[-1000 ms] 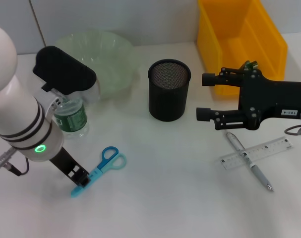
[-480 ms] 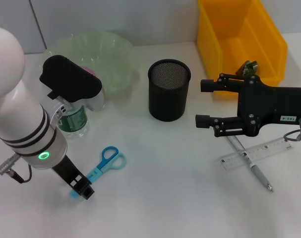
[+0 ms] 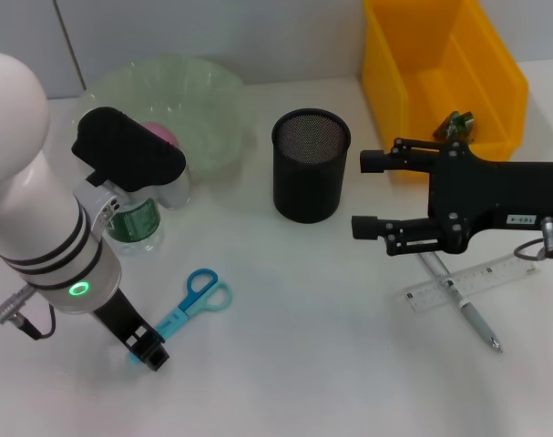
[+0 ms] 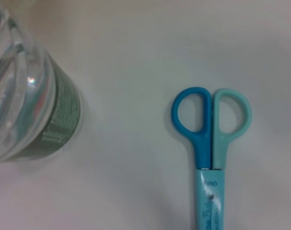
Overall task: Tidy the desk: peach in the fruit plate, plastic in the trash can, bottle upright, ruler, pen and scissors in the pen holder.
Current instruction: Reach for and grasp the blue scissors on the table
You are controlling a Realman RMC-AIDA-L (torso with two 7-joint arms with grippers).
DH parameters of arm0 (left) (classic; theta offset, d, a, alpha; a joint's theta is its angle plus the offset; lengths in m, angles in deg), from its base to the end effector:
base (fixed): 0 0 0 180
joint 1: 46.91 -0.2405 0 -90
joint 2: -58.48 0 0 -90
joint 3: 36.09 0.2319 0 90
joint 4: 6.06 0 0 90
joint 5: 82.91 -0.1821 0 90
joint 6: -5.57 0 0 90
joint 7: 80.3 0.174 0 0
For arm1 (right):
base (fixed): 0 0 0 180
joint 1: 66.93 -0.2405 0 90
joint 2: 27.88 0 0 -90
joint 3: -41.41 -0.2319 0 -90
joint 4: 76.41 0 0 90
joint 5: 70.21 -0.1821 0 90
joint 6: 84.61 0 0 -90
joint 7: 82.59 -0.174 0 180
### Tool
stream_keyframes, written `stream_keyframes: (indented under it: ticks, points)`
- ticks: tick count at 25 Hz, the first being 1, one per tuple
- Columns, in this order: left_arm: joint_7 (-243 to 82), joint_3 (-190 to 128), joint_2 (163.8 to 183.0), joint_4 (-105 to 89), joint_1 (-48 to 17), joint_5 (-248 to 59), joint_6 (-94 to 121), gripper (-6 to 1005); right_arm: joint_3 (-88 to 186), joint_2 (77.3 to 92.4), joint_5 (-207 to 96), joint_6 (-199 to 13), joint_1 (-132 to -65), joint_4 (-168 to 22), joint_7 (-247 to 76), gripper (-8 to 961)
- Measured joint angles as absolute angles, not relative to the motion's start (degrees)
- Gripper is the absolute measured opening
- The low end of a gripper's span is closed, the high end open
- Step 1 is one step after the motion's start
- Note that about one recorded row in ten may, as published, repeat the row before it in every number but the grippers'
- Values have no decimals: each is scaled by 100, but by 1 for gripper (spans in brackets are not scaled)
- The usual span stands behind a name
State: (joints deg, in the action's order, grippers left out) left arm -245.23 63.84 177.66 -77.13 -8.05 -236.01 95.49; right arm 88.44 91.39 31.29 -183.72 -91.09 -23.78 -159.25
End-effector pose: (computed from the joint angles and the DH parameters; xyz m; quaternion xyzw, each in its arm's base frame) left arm -0.1933 0.2928 -0.0591 -0.8739 -0.3390 0.3120 0.1551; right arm 0.1794 0.2881 0.0212 -0.9434 0.0800 0.2962 0.1256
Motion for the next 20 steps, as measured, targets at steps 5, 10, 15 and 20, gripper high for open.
stream_keyframes:
  ticks: [5, 10, 15, 20]
  points:
    - [-24521, 6374, 17766, -7704, -795, -23601, 9548, 534, 8843, 9139, 3129, -18368, -9117, -2379, -15923, 825]
    - [-24508, 6357, 17766, -7695, -795, -23603, 9547, 534, 8843, 9138, 3109, -18365, -9118, -2387, -15922, 825]
    - [-24502, 6380, 17766, -7650, -795, -23603, 9530, 534, 8843, 9139, 3097, -18384, -9124, -2386, -15922, 825]
    - [-24496, 6381, 17766, -7643, -798, -23602, 9513, 534, 8934, 9144, 3095, -18365, -9128, -2385, -15922, 825]
